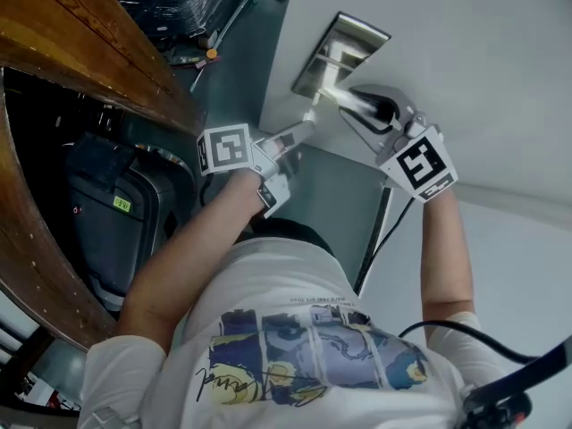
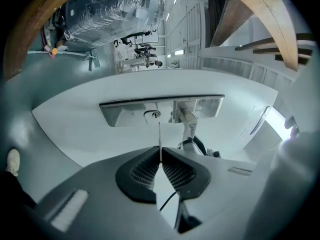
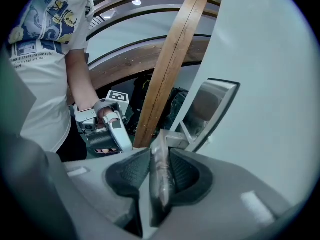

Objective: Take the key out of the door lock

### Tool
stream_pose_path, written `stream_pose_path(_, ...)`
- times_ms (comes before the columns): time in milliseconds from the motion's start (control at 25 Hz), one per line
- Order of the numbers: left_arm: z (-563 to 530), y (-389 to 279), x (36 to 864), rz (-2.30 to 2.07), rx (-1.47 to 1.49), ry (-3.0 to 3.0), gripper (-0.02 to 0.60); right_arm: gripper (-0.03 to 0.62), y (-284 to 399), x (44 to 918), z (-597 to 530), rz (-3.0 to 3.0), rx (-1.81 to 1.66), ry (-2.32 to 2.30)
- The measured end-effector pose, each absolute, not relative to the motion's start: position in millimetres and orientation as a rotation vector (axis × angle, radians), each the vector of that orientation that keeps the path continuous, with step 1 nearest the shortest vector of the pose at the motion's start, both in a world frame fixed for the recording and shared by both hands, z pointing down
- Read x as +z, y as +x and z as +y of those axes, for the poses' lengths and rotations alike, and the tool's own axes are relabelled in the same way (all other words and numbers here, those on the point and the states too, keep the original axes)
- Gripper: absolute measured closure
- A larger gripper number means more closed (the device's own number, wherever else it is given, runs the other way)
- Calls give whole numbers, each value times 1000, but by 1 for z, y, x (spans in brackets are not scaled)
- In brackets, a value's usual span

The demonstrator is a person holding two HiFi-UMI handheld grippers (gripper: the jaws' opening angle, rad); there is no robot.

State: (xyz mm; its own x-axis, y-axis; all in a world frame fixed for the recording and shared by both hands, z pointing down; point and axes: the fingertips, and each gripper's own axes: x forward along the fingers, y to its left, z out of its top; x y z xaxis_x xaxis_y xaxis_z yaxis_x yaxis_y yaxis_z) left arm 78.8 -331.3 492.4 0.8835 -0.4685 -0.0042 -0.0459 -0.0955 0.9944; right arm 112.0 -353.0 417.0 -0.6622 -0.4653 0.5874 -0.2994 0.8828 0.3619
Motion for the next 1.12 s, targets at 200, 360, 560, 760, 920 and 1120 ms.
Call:
stream_pose_path(200, -323, 73, 485, -398, -355, 1664, 555, 474, 111, 416, -354, -2332, -309, 537)
stream_pose_path(360, -318, 71, 477, -386, -353, 1673, 555, 470, 114, 414, -355, -2312, -307, 535)
stream_pose_path(560, -307, 65, 466, -362, -344, 1700, 555, 454, 122, 407, -352, -2268, -316, 566)
stream_pose_path(760, -289, 55, 463, -348, -324, 1722, 555, 454, 132, 396, -338, -2252, -317, 666)
stream_pose_path(920, -281, 48, 456, -346, -318, 1735, 555, 454, 140, 381, -329, -2251, -302, 767)
stream_pose_path(1120, -266, 38, 438, -358, -279, 1825, 555, 454, 139, 372, -308, -2238, -289, 899)
